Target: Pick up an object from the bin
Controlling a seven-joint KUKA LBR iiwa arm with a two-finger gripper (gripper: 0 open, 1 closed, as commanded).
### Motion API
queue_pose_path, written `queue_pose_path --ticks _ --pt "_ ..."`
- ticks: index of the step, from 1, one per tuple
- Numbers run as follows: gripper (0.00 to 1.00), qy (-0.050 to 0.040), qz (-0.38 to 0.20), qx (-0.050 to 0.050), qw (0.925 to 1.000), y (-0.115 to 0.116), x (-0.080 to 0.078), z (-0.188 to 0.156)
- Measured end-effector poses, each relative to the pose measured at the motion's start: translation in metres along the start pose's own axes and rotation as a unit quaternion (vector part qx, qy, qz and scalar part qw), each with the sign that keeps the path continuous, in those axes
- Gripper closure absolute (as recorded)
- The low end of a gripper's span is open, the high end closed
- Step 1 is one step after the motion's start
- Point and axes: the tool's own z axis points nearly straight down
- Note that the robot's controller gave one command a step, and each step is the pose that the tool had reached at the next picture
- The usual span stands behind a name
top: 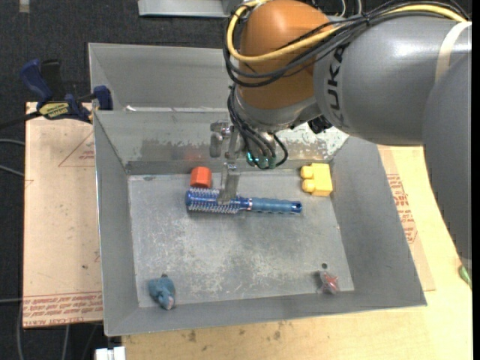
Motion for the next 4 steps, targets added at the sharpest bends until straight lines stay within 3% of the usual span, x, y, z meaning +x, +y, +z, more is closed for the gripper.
queue_pose_path --ticks 1,2,3,4 --pt "0.00 0.0012 0.000 0.001 1.0000 -0.025 0.045 0.112" --pt "0.00 -0.0088 -0.087 0.000 0.9962 -0.018 -0.027 0.150" --pt "1.00 -0.0094 -0.086 -0.001 0.9962 -0.017 -0.028 0.146" --pt "1.00 -0.0099 -0.072 -0.001 0.9973 -0.033 -0.023 0.028"
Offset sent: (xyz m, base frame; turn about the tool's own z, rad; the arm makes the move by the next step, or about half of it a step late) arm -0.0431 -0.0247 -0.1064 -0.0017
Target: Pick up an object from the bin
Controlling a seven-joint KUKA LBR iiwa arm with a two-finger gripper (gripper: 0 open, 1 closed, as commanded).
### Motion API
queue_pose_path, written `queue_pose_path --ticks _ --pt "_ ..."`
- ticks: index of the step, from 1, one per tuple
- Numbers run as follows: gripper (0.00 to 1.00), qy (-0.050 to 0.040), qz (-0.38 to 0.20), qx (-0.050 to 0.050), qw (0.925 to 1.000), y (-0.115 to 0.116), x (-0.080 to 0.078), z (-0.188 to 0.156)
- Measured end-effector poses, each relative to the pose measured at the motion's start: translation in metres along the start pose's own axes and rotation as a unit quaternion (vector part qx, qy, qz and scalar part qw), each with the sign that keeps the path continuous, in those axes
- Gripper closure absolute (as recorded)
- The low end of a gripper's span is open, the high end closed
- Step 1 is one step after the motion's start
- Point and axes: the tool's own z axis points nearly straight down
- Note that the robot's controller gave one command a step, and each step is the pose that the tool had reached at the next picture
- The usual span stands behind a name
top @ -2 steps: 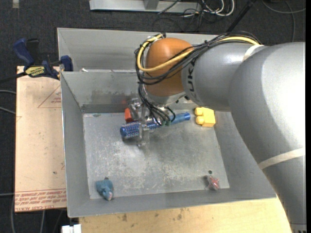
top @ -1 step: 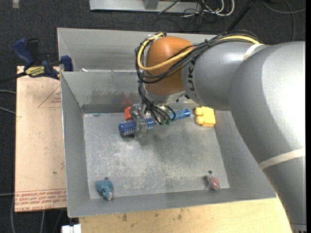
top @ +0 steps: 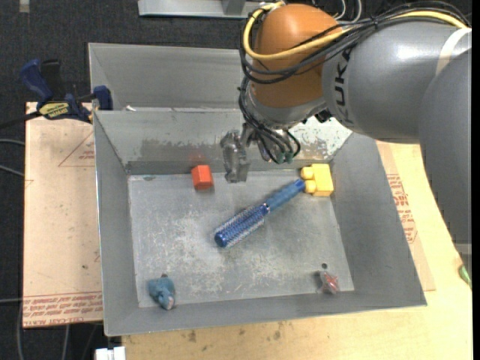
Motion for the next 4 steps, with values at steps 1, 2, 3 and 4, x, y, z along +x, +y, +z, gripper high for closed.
queue_pose_path --ticks 1,2,3,4 --pt "1.00 0.0048 -0.002 -0.001 1.0000 0.042 0.036 -0.033" --pt "0.00 0.0055 0.000 0.000 1.0000 0.039 0.035 -0.031" --pt "0.00 0.0099 0.076 0.001 0.9971 0.053 0.105 0.017" --pt "0.00 0.0090 -0.009 0.001 0.9999 -0.037 0.123 0.083"
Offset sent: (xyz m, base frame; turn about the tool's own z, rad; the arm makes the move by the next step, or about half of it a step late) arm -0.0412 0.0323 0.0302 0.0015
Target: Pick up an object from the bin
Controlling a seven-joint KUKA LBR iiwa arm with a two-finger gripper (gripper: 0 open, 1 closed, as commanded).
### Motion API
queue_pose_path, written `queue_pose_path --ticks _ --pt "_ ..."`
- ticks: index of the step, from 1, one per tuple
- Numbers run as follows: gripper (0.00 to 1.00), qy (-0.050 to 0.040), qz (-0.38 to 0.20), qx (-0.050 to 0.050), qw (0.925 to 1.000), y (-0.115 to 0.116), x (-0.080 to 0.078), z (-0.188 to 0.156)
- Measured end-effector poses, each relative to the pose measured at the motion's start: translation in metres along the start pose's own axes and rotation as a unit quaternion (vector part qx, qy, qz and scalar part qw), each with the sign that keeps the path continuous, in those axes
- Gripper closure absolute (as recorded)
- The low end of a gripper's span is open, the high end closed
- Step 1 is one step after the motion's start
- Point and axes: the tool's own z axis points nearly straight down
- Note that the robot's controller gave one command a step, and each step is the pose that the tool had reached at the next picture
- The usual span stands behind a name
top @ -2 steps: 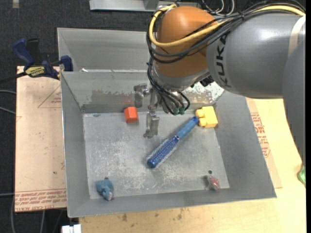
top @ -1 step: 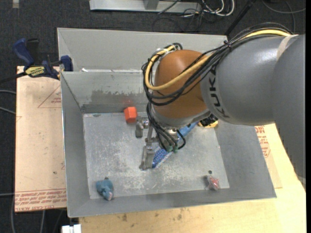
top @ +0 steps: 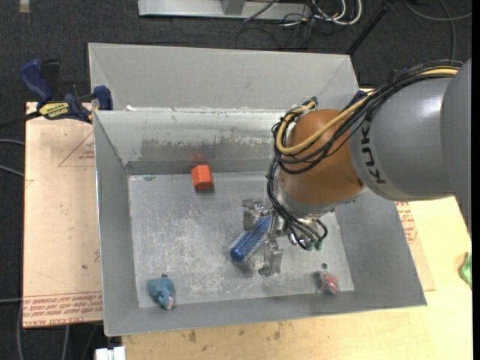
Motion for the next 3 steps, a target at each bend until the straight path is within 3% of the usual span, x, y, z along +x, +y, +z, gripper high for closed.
queue_pose_path --ticks 1,2,3 --pt "0.00 -0.0044 -0.005 -0.001 1.0000 -0.002 -0.045 0.042" --pt "1.00 -0.0033 -0.004 -0.002 1.0000 -0.002 -0.043 0.041" --pt "1.00 -0.0067 -0.012 -0.001 0.9999 0.004 -0.039 -0.112"
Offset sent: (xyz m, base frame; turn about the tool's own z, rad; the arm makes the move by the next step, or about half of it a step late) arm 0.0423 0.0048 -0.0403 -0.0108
